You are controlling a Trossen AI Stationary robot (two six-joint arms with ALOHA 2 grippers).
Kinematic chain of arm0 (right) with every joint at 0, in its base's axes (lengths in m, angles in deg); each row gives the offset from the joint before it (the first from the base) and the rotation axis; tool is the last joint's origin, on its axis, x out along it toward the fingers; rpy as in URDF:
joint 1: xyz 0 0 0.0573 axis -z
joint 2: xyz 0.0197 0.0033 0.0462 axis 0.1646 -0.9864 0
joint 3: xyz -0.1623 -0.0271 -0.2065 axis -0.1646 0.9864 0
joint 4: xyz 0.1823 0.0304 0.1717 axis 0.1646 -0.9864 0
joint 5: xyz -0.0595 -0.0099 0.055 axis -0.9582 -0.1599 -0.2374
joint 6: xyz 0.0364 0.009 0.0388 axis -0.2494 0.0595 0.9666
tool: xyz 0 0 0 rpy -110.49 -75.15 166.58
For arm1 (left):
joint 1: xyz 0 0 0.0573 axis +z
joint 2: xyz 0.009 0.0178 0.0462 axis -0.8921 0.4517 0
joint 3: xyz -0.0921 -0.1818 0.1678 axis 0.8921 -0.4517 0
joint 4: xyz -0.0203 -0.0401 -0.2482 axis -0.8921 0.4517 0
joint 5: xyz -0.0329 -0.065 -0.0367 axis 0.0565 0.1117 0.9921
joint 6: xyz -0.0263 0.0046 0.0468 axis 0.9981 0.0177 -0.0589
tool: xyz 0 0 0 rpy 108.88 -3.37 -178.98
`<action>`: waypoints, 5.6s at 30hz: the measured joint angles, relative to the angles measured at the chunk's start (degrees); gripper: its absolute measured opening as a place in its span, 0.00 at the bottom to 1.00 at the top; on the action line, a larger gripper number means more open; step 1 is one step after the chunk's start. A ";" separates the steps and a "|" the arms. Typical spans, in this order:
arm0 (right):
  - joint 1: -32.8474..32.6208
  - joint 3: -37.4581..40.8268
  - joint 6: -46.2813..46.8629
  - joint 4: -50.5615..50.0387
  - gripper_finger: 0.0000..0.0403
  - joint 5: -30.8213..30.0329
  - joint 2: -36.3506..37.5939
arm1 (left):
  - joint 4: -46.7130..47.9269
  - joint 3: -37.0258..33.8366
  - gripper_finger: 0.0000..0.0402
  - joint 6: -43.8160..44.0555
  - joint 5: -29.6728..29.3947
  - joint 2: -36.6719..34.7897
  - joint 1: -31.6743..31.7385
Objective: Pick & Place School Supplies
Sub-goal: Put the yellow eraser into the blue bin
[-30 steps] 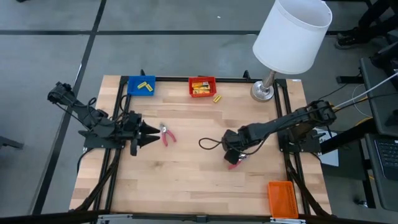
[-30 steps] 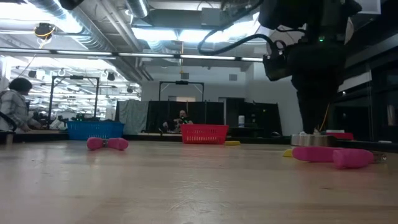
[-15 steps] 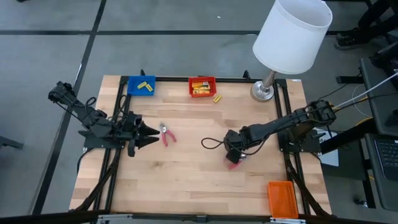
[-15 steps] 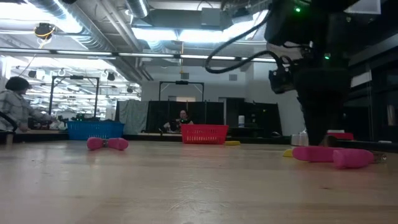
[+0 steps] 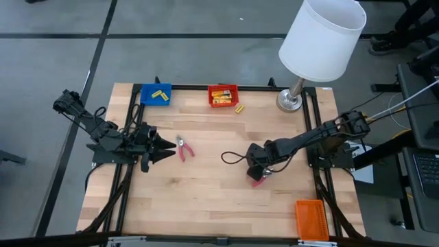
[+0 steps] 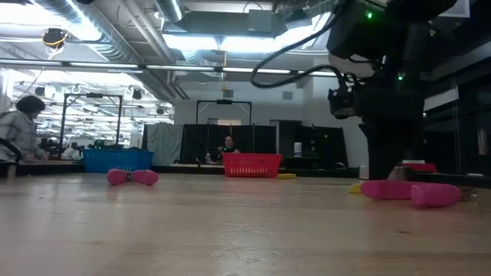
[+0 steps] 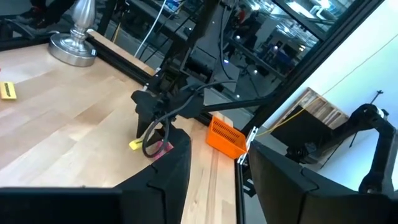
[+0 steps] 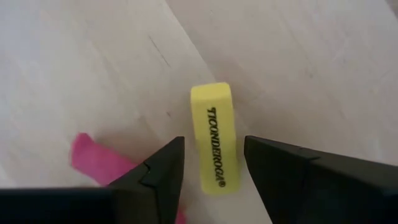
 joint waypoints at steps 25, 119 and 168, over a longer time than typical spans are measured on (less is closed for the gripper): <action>-5.98 -14.32 2.25 2.50 0.22 -4.31 -2.07 | 13.90 0.02 0.38 11.20 -0.67 0.05 0.75; -5.51 -36.32 3.24 25.29 0.22 3.83 -3.36 | -4.85 16.90 0.23 -51.40 5.71 28.76 1.95; -10.79 -36.32 3.43 16.74 0.52 -14.10 -3.14 | 46.86 16.90 0.04 6.02 -8.37 27.51 21.67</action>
